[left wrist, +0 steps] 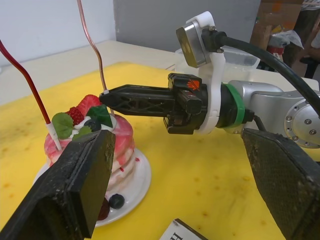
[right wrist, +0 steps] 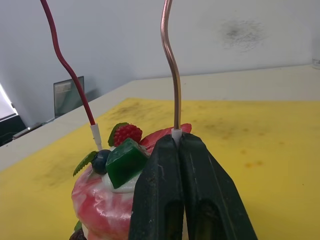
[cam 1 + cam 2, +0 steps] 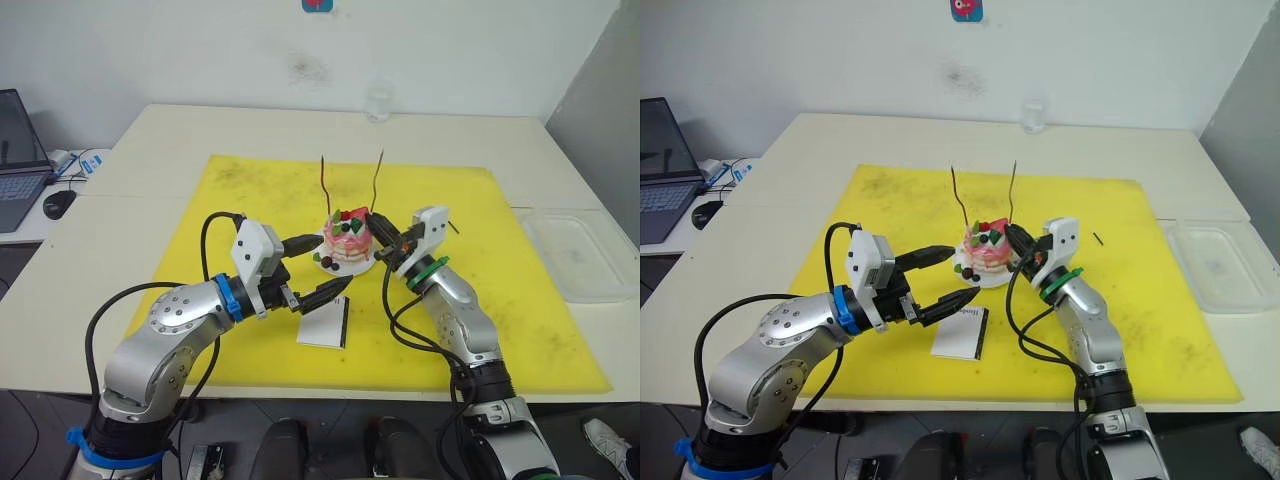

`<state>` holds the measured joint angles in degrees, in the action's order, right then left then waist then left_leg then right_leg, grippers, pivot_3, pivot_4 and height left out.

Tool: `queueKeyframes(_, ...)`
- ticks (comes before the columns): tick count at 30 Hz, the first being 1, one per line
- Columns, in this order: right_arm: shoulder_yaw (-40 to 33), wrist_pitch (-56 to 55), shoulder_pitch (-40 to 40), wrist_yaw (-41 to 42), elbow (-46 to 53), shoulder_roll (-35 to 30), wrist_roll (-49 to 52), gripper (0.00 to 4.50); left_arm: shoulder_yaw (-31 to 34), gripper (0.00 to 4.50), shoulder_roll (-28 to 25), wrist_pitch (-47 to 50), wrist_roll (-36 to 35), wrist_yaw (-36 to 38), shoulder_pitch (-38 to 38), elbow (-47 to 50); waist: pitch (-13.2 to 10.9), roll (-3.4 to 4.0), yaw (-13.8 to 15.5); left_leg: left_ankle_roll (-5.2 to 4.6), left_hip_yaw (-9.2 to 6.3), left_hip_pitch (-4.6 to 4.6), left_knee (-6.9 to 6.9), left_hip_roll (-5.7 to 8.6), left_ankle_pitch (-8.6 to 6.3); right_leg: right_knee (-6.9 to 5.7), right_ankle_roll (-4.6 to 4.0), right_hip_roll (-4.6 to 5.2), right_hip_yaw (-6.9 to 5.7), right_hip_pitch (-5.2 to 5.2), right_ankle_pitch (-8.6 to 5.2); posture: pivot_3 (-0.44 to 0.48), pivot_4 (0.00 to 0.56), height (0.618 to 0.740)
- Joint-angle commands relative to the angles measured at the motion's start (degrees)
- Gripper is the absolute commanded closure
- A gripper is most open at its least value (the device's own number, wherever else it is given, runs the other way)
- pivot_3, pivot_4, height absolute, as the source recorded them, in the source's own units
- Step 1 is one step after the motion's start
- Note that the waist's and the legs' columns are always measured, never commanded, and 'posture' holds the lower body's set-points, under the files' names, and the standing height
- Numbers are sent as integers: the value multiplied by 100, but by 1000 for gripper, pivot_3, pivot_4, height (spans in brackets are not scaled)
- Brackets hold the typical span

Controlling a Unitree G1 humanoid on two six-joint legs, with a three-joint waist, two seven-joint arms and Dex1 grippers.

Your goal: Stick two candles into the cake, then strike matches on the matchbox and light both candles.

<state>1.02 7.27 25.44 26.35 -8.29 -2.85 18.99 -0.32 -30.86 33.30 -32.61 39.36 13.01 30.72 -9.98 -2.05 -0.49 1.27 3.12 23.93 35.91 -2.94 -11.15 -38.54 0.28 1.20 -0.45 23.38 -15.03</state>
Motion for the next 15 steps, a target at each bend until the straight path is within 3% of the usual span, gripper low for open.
queueKeyframes(1,-112,-65,-59,-38,144,-26,16,4468,105,0,-40,-27,-80,-26,13,217,0,0,0,0,0,0,0,0,0,0,0,0,0,0,0,0,150,740)
queueKeyframes(15,110,-289,-467,360,757,-129,18,4468,128,0,-28,-95,4,-85,38,60,0,0,3,0,1,1,-5,-1,0,7,0,2,-1,0,0,0,150,740)
